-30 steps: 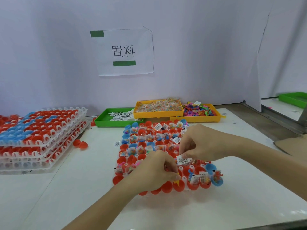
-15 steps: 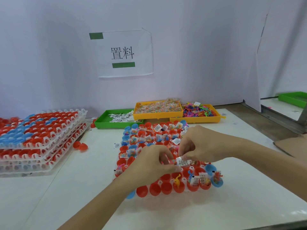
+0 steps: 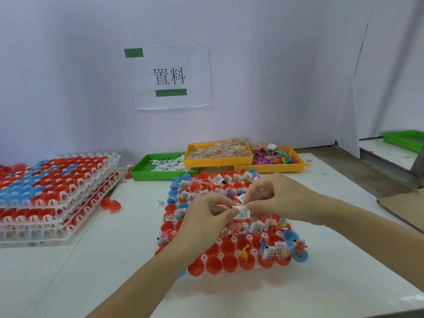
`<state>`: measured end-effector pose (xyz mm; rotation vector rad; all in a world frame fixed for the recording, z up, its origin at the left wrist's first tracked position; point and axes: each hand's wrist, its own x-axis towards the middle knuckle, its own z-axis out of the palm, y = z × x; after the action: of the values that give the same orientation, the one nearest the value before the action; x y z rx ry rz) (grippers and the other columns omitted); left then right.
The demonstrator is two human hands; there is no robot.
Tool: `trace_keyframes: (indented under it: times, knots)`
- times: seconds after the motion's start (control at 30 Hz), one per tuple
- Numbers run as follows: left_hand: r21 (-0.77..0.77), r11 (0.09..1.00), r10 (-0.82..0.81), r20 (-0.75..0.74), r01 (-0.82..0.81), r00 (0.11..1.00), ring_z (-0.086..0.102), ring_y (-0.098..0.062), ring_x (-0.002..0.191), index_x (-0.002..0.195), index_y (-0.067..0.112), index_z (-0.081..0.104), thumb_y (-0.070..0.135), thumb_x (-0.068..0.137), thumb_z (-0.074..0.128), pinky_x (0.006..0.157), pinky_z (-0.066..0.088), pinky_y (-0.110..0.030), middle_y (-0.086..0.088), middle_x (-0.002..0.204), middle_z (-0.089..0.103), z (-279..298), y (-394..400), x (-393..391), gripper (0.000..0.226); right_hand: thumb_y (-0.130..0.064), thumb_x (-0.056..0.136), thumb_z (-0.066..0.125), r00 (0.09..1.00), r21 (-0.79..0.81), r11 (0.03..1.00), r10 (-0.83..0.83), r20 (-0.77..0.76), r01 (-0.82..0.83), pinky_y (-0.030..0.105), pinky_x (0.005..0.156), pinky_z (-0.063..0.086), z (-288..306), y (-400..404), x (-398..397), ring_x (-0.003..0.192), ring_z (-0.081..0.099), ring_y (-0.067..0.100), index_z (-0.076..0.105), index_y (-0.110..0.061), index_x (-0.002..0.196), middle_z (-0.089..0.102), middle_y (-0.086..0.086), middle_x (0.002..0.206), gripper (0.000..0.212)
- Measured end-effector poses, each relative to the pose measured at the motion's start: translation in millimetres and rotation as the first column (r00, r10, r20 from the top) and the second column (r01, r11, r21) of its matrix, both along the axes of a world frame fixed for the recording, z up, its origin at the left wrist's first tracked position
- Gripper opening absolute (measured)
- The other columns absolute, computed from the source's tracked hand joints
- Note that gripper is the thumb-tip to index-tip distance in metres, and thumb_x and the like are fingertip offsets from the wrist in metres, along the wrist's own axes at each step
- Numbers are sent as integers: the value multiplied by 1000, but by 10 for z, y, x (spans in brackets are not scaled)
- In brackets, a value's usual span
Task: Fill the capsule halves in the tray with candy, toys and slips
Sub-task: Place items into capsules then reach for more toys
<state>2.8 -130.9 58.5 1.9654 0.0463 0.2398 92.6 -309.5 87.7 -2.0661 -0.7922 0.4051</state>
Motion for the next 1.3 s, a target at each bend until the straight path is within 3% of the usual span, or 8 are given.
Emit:
trace_keyframes:
  times: [0.27,0.43,0.6,0.73,1.0,1.23,1.3]
  knots:
    - [-174,979,98,-49,-105,994,48,-13,48,87,20,72,23,89,70,44,38,-19,-4,61,70,-21,-47,55,4,-7,91,67,953,180,977,-53,-300,111,24,68,61,-89,17,-24,82,77,25,68,-7,98,78,10,85,7]
    - [-201,966,159,-44,-165,986,51,-7,46,85,17,70,21,88,70,44,41,-16,-3,60,70,-33,-77,72,4,-13,90,71,938,265,953,-50,-344,148,22,69,60,-158,37,-48,85,77,23,69,-8,103,78,11,89,14]
    - [-212,964,158,-36,-162,987,56,-4,48,83,17,69,20,85,74,48,45,-15,-2,63,71,-37,-101,76,6,-17,86,77,967,301,931,-148,-207,207,19,62,57,-218,56,-93,75,75,17,76,-12,93,78,7,81,9]
    - [-198,971,134,-32,-138,990,63,-1,54,87,16,68,23,81,78,51,46,-11,-1,67,73,-18,-96,69,14,-15,88,74,973,296,931,-176,-149,214,21,66,59,-231,79,-92,73,74,16,78,-14,92,77,6,80,5]
    - [-127,986,99,-46,-104,994,64,-1,57,85,17,74,21,83,75,61,47,-19,1,68,73,21,-81,58,5,-21,89,73,984,293,941,-176,-6,170,15,61,56,-256,99,-89,69,73,12,78,-27,85,77,-1,74,9]
    - [25,1000,10,-62,-8,998,69,-5,65,82,23,74,29,82,76,59,53,-15,5,72,75,10,-32,44,6,-25,83,78,967,106,994,-36,253,9,12,69,56,-194,32,-46,76,71,3,78,-35,81,74,-18,78,11]
    - [124,989,-70,-115,84,991,71,-5,70,84,25,74,34,80,77,68,57,-19,8,75,76,16,7,41,10,-20,84,78,959,45,999,12,285,-26,11,65,53,-175,15,-68,73,70,2,77,-34,79,73,-20,75,15]
